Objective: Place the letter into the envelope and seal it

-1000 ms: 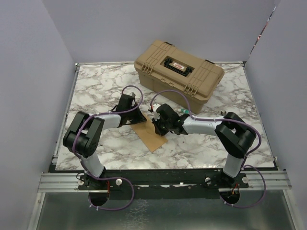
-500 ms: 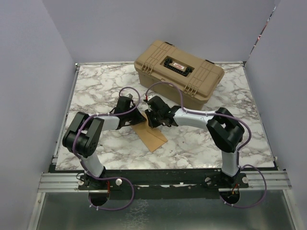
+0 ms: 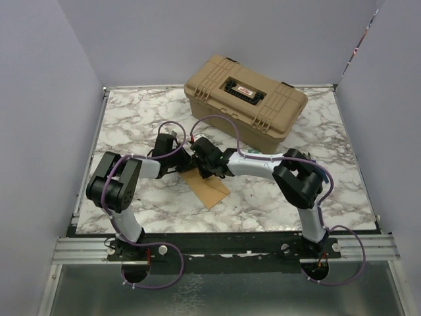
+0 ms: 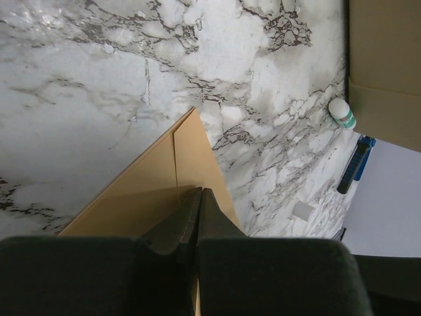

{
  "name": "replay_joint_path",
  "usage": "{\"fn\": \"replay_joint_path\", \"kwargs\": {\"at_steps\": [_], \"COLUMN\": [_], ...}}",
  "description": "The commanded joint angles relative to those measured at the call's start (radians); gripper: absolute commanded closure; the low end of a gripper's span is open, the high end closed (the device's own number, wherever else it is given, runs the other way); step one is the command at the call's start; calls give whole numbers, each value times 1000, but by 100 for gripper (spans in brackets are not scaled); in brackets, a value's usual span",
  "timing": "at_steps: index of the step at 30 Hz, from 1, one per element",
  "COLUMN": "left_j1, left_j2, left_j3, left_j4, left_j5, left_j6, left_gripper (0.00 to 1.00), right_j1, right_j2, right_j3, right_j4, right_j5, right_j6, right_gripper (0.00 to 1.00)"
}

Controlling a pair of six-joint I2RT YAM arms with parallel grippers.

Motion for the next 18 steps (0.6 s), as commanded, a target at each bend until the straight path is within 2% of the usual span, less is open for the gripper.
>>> {"fn": "replay_joint_path", "kwargs": {"at_steps": [1, 7, 18], "left_j1": [9, 13, 15], "left_j2": [72, 77, 80], "left_j3": [-69, -68, -76], "left_j4": [-159, -153, -152], "left_j5": [-41, -36, -42], "left_j6": [21, 17, 23], "left_gripper": [100, 100, 100], "right_j1": [17, 24, 80], "right_j2": [71, 85, 28], "right_j3": [38, 22, -168], "right_j4": [-80, -97, -93], "right_j5": [91, 39, -19], "right_j6": [38, 17, 65], "right_gripper": [76, 81, 84]}}
